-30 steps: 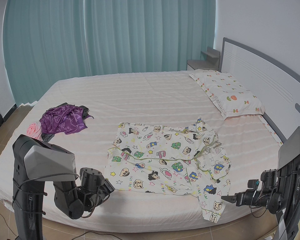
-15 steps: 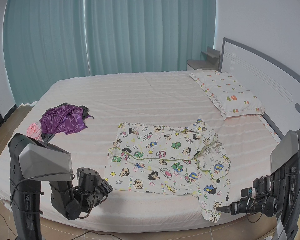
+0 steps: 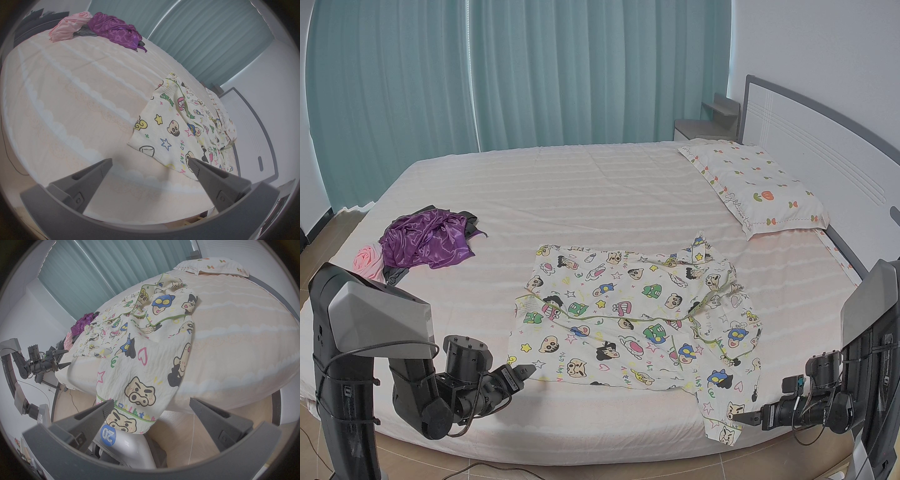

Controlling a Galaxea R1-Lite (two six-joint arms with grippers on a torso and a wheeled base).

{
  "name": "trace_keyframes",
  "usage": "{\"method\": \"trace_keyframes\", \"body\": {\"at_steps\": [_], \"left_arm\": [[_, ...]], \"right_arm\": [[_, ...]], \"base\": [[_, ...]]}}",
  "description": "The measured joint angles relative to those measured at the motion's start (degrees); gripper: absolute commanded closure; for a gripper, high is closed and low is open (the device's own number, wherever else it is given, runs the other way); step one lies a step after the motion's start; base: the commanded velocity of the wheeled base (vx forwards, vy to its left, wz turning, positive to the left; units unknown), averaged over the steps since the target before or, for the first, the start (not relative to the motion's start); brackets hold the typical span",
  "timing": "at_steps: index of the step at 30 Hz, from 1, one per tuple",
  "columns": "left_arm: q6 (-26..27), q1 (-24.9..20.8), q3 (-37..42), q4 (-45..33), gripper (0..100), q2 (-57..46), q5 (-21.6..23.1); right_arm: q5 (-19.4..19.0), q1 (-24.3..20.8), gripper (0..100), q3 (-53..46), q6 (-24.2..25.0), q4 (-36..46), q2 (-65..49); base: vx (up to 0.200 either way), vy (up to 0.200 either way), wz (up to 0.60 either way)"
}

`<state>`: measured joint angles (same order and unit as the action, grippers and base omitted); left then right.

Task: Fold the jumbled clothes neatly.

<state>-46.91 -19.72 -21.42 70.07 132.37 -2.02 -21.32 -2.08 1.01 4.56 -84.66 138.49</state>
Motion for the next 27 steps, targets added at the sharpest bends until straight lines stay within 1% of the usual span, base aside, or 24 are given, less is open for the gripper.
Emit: {"method": "trace_keyframes", "body": {"at_steps": [4, 6, 11, 14, 15, 19, 22, 27], "left_arm": [[2.9, 0.1, -0.4, 0.3, 0, 1.2, 0.0], [3.5, 0.2, -1.5, 0.4, 0, 1.9, -0.1], [4.1, 0.3, -6.1, -0.6, 0, 3.5, -0.8], [4.6, 0.2, -9.5, -3.5, 0, 4.4, -1.4], [4.7, 0.2, -10.3, -4.6, 100, 4.7, -1.5], [6.3, 0.0, -12.4, -8.0, 100, 5.3, -2.2], [6.8, -0.2, -13.0, -8.4, 100, 5.6, -3.6], [6.9, -0.3, -13.3, -8.2, 100, 5.9, -5.1]], "right_arm": [[0.0, 0.0, 0, 0.0, -0.1, 0.0, 0.1], [0.0, -0.1, 0, 0.0, -0.2, 0.0, 0.1], [0.0, -0.1, 0, 0.0, -0.2, 0.0, 0.2], [0.0, -0.1, 0, 0.0, -0.2, 0.0, 0.2], [0.0, -0.1, 0, 0.0, -0.2, 0.0, 0.2], [0.0, -0.1, 0, 0.0, -0.3, 0.0, 0.2], [0.1, -0.1, 0, 0.0, -0.6, 0.6, 0.3], [0.1, -0.2, 0, 0.0, -3.0, 1.0, 0.7]], "base": [[0.000, 0.000, 0.00], [0.000, 0.000, 0.00], [0.000, 0.000, 0.00], [0.000, 0.000, 0.00], [0.000, 0.000, 0.00], [0.000, 0.000, 0.00], [0.000, 0.000, 0.00], [0.000, 0.000, 0.00]]}}
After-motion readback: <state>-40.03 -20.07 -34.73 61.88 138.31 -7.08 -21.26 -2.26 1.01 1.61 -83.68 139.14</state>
